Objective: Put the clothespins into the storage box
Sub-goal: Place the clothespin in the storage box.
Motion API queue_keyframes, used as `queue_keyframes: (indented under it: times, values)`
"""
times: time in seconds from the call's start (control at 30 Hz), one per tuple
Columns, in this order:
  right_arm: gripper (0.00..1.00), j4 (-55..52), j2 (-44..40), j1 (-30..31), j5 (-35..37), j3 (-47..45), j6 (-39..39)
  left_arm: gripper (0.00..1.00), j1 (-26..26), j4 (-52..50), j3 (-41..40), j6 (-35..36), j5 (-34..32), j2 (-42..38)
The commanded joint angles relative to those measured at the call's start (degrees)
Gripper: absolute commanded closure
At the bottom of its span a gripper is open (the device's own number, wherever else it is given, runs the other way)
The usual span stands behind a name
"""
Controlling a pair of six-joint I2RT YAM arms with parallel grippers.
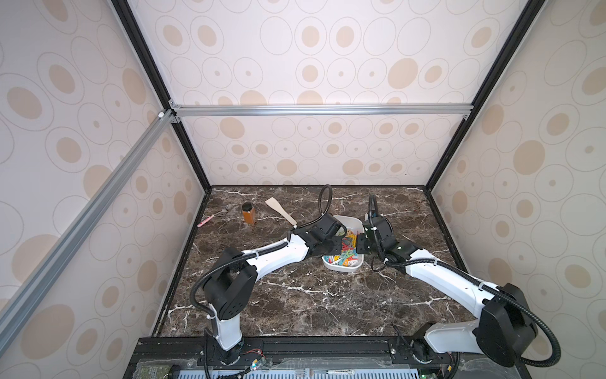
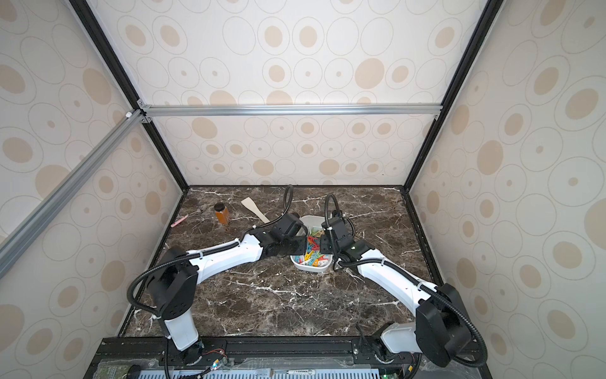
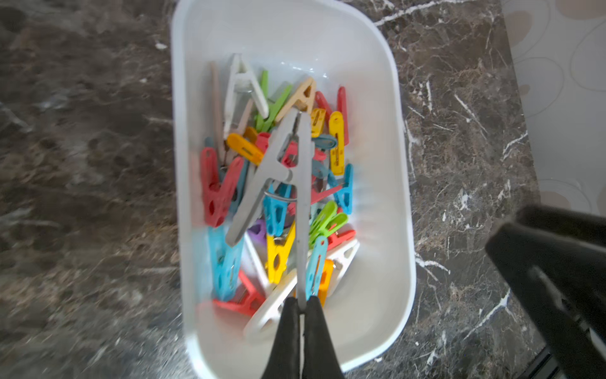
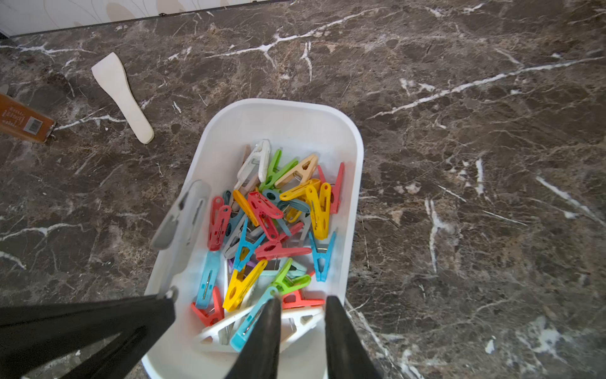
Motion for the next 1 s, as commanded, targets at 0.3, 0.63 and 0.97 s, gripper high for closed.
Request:
queue_keyframes:
  times: [0.3,0.63,0.97]
  values:
    - [0.73,-3.28,0.45,-0.12,-1.69,-0.22,0.78,0.57,-0.15,-1.48,1.18,11.42,-5.00,-4.72]
    - [0.73,-6.61,2.18,-0.85,-0.20,4.37,-0.34,0.46,6.08,11.68,-20.84,17.72,-15.82,-24.61]
    - [0.65,-9.59,-1.72,-11.46,4.69,5.71,-1.78,0.37,18.71,31.83,-38.11,25.95,-25.17,-38.79]
